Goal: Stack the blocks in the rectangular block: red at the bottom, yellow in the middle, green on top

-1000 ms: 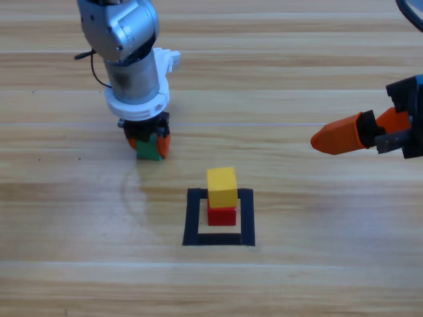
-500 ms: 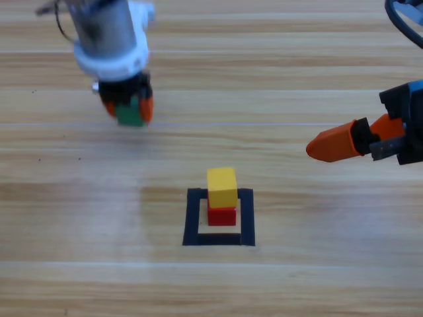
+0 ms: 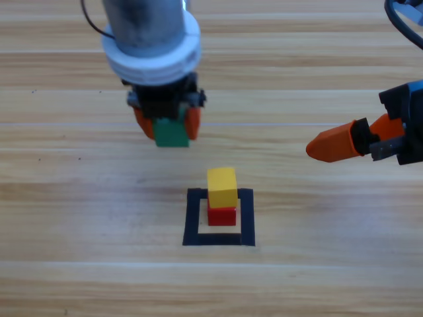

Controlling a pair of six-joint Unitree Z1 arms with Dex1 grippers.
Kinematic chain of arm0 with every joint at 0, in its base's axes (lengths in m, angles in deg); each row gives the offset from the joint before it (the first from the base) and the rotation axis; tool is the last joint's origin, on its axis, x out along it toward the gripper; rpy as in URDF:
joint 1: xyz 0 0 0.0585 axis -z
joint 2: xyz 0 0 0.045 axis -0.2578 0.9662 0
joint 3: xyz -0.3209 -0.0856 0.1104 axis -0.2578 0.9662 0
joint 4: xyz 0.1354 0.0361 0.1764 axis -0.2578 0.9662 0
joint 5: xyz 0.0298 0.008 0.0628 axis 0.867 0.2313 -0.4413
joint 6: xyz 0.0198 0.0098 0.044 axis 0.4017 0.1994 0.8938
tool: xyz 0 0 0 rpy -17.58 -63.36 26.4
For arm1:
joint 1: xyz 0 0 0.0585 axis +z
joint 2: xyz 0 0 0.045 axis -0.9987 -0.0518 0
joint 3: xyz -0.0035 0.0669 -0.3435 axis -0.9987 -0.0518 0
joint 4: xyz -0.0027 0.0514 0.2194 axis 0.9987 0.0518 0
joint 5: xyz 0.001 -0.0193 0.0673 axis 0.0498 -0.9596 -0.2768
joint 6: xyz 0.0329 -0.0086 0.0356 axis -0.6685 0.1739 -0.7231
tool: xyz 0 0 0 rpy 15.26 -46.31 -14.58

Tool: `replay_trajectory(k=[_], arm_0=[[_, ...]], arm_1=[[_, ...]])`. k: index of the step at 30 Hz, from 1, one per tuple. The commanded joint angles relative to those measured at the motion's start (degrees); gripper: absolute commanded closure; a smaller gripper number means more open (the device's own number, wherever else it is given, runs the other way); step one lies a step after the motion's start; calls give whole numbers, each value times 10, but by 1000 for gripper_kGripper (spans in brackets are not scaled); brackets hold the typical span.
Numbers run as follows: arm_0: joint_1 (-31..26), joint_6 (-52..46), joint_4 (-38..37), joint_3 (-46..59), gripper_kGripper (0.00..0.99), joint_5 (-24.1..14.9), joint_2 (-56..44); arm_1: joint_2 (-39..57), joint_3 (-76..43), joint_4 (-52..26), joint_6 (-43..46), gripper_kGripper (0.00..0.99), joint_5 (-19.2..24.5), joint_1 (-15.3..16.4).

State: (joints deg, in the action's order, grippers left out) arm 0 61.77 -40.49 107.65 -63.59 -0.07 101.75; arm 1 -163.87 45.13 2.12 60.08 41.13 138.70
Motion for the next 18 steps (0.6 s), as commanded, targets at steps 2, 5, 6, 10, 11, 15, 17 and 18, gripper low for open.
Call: replay_trajectory(k=[2,5,6,10,11,15,17,18], arm_0=[[32,-48,2,-7,990,-5,63],[35,-71,2,-7,990,-4,76],[36,-81,2,-6,990,-4,77],[38,-96,2,-17,990,-4,89],[38,-96,2,-23,988,-4,92],[41,-91,2,-39,987,-1,106],[47,-86,2,-46,987,-1,112],[48,-84,2,-50,987,-1,113]], arm_1=[[-29,-17,-12,7,0,-9,12],[-30,-17,-13,7,0,-9,11],[-29,-17,-13,7,0,-9,11],[-29,-17,-12,7,0,-8,11],[-29,-17,-13,7,0,-8,11],[-28,-17,-13,7,0,-7,12],[-28,-17,-12,7,0,-7,12],[-28,-17,-13,7,0,-7,11]])
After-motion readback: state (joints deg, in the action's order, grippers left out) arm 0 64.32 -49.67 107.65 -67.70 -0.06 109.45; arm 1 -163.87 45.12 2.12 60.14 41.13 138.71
